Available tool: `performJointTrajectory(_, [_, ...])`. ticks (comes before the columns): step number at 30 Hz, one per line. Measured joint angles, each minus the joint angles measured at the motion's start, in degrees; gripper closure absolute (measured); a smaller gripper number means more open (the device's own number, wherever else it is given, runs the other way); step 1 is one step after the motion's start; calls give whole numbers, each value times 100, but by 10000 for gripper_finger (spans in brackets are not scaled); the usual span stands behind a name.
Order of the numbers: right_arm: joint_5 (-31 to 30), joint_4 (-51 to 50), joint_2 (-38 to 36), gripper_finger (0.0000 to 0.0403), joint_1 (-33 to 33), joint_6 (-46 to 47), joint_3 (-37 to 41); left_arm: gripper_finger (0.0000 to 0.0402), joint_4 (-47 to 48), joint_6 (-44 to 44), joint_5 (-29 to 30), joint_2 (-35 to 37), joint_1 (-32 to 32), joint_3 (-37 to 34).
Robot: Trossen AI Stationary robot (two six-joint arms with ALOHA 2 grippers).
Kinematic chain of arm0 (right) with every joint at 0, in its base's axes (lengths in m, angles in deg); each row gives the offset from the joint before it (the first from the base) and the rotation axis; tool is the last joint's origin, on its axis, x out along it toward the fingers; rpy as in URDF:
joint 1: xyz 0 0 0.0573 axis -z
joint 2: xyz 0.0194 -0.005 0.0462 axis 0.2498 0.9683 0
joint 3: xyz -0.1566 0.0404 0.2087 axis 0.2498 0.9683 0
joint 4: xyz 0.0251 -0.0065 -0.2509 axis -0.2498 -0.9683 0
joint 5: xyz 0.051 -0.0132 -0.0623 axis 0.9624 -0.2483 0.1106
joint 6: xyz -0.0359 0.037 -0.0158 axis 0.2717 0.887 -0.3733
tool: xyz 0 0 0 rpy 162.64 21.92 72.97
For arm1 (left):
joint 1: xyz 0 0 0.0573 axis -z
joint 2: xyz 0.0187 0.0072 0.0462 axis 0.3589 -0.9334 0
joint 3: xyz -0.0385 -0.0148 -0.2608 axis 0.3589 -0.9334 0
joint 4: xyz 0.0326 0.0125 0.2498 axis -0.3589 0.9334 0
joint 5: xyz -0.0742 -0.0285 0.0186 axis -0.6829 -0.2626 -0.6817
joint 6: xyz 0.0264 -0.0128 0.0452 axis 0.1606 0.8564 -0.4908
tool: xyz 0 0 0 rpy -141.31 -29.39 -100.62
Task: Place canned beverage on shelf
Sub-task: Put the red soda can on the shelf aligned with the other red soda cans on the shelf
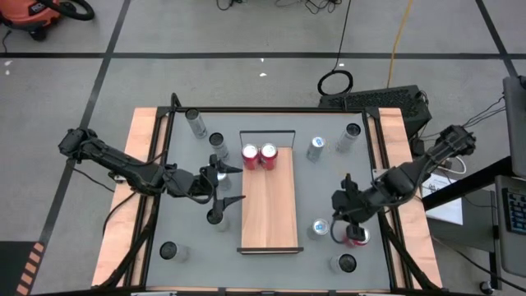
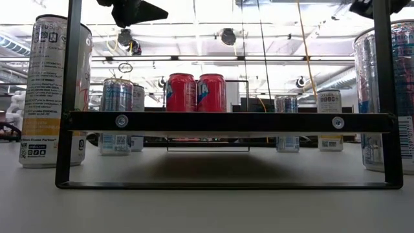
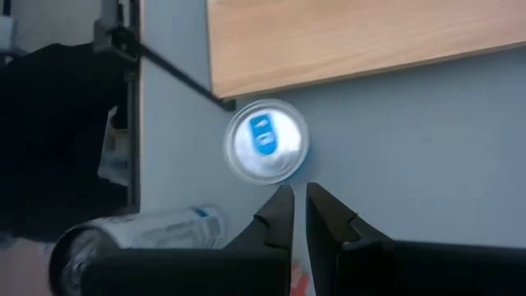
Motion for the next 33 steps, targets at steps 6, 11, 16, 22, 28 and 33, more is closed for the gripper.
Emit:
performJointTrajectory(6, [285,-82,0,403,-257,84,0,4,2,2,0,0,-1,2])
performJointTrajectory(11, [305,-451,0,403,-403,495,2,4,4,39,0,0,0,2])
performJointTrajectory(16, [321,-600,2,403,-610,594,4,4,17,40,-81,1,0,2])
performJointTrajectory(22, [320,-602,7,387,-858,878,4,4,39,39,-107,4,0,2])
performJointTrajectory(28, [308,-715,9,318,-1128,1339,4,4,39,39,-109,4,0,2])
performJointTrajectory(33, [308,-720,73,256,-1227,1346,4,4,39,39,-106,4,-2,2])
